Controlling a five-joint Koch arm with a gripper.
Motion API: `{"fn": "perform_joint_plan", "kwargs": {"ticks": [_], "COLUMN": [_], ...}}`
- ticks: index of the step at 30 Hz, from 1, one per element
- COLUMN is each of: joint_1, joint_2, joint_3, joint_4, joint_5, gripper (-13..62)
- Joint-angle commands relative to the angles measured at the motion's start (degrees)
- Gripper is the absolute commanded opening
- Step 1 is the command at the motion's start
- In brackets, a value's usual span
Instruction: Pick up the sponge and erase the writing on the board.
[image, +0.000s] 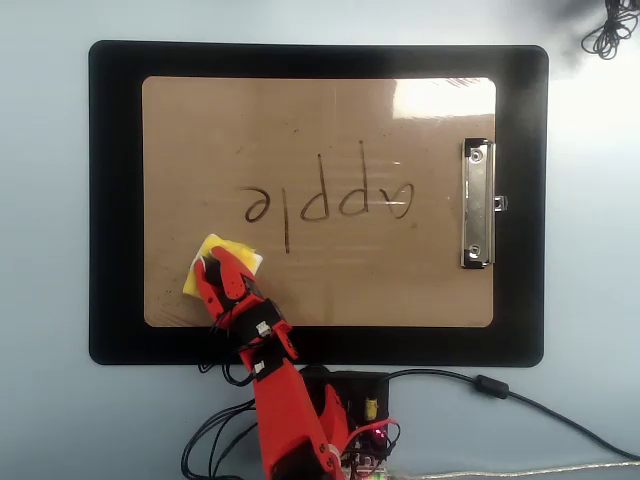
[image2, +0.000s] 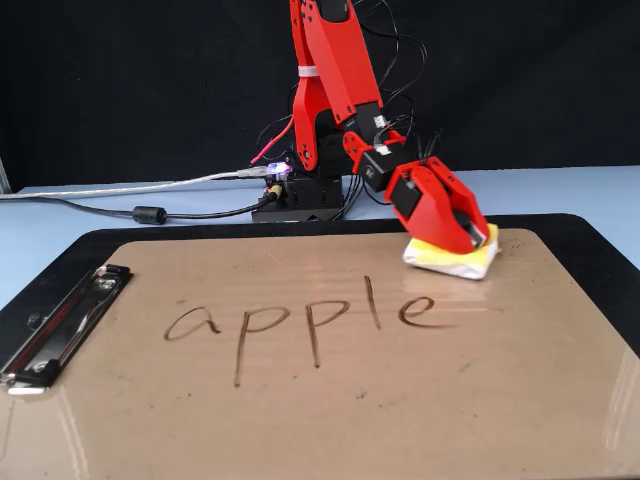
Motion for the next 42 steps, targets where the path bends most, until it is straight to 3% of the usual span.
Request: {"fn": "perform_joint_plan", "kwargs": {"ticks": [1,9,16,20,23,31,33,38,42], "joint_1": [7.5,31.5,45.6,46.3,46.7,47.5,49.1,51.9,52.2], "joint_2": [1.5,2.5,0.8,-0.6,-5.8,-31.9,-31.0,-10.8,-4.9], "joint_3": [-0.5,-0.8,-3.0,-3.1,-6.0,-35.5,-31.4,-5.5,-6.0], "joint_4": [-0.4,0.1,1.8,2.2,1.8,1.8,1.4,-4.5,-1.8], "joint_5": [5.0,21.3,19.6,8.3,3.5,3.3,3.3,3.2,3.0], "gripper": [-8.0,-8.0,-8.0,-8.0,-8.0,-8.0,-8.0,-8.0,-8.0]}}
